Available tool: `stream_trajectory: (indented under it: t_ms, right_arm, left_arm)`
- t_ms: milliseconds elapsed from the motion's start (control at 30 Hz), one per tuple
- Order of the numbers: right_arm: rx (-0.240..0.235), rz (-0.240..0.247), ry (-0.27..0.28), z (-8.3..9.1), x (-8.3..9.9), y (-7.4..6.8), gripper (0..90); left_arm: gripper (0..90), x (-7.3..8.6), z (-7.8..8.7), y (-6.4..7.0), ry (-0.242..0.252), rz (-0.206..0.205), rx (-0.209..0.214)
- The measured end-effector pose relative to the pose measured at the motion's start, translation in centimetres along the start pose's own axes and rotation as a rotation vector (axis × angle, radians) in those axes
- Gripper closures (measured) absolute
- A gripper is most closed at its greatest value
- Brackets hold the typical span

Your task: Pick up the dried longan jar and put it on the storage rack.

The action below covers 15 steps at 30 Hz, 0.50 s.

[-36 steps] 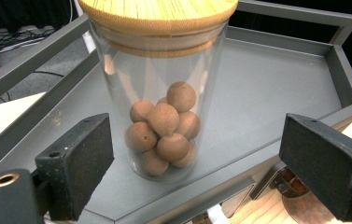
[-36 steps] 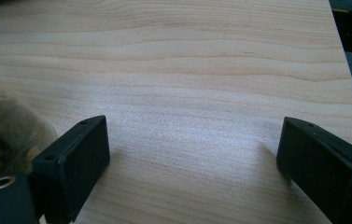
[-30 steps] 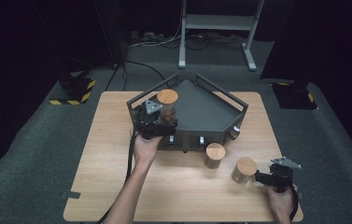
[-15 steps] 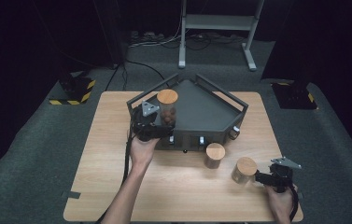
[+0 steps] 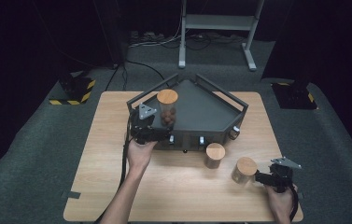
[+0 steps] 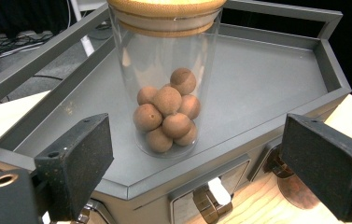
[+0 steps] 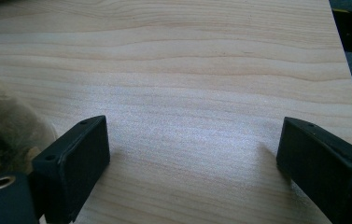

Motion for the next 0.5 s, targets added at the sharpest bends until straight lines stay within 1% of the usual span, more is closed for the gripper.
stream_trajectory:
  t_ms: [133, 167, 200, 233, 300, 333, 367, 500]
  right_arm:
    - [0.0, 0.0, 0.0, 0.0, 0.0, 0.0, 8.9]
    - [0.0, 0.0, 0.0, 0.0, 0.0, 0.0, 8.9]
    - [0.0, -0.002, 0.0, 0.0, 0.0, 0.0, 8.9]
    - [0.0, -0.002, -0.001, 0.0, 0.0, 0.0, 8.9]
    - [0.0, -0.002, -0.001, 0.0, 0.0, 0.0, 8.9]
    - [0.0, -0.002, -0.001, 0.0, 0.0, 0.0, 8.9]
    - [0.0, -0.002, -0.001, 0.0, 0.0, 0.0, 8.9]
    - [0.0, 0.0, 0.0, 0.0, 0.0, 0.0, 8.9]
  left_arm:
    - [9.2, 0.1, 0.3, -0.2, 0.002, 0.004, 0.0]
    - [9.2, 0.2, 0.4, -0.2, -0.002, -0.001, 0.001]
    - [9.2, 0.2, 0.4, -0.2, 0.003, 0.006, 0.0]
    - [9.2, 0.3, 0.5, -0.3, 0.0, 0.002, 0.001]
    - [9.2, 0.4, 0.6, -0.5, 0.002, 0.007, 0.0]
    - [9.2, 0.5, 0.6, -0.5, 0.005, 0.016, -0.001]
    - [9.2, 0.6, 0.7, -0.7, 0.0, 0.011, -0.003]
    - [9.2, 0.9, 0.9, -1.1, 0.002, 0.017, -0.009]
Point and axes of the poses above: each handheld gripper's, and its own axes: z roughly backward along the jaws, x roughly out of its underside, y roughly to its right, the point moved 8 cm from there along -z, roughly forward along the jaws, and after that the axes turned 1 degree about -z, right-handed, at the moved point
